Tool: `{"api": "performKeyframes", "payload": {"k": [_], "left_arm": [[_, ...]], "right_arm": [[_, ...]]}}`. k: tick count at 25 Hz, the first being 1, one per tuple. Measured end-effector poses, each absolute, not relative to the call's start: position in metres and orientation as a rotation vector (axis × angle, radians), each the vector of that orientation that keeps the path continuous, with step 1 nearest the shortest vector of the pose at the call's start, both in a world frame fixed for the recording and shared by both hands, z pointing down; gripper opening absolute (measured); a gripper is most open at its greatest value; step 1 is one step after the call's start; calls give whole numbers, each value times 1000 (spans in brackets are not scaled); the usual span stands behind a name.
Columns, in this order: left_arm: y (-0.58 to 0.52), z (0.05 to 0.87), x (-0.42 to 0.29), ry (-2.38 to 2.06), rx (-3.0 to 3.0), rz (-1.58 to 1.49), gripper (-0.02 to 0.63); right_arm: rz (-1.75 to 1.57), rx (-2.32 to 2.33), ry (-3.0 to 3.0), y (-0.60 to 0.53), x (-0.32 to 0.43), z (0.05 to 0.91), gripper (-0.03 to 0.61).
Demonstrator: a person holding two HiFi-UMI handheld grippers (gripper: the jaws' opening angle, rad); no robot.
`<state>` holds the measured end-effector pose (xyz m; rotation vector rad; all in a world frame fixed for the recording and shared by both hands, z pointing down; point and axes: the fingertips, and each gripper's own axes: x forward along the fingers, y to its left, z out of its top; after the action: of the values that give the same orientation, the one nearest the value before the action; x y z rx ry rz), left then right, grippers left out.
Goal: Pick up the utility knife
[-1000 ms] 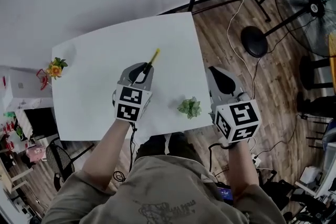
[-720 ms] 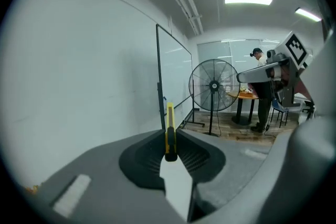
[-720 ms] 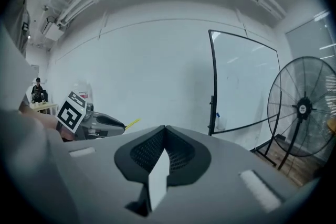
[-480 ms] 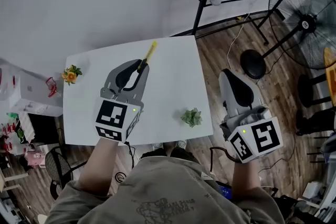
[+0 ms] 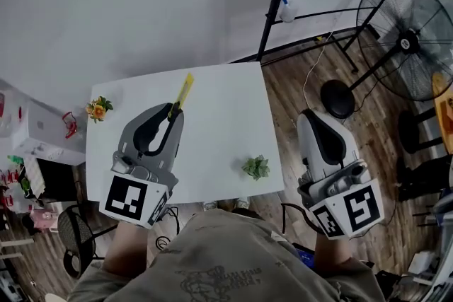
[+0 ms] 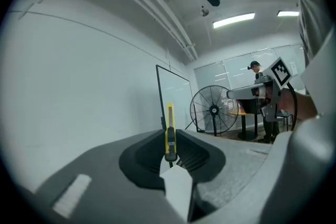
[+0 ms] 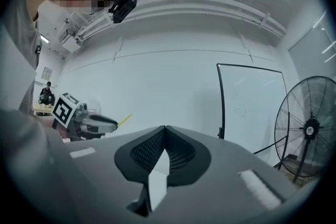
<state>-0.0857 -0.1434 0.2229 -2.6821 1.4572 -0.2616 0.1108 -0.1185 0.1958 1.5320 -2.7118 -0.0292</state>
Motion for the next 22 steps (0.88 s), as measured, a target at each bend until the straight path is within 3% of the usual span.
{"api": "performKeyframes", "payload": {"k": [10, 22], "left_arm": [[-123, 248, -97, 1520, -2715, -307, 64], [-125, 244, -105, 1562, -2684, -301, 64]], "right_arm": [[116, 1345, -2660, -105, 89, 251, 26], [115, 1329, -2679, -111, 80, 248, 26]]}}
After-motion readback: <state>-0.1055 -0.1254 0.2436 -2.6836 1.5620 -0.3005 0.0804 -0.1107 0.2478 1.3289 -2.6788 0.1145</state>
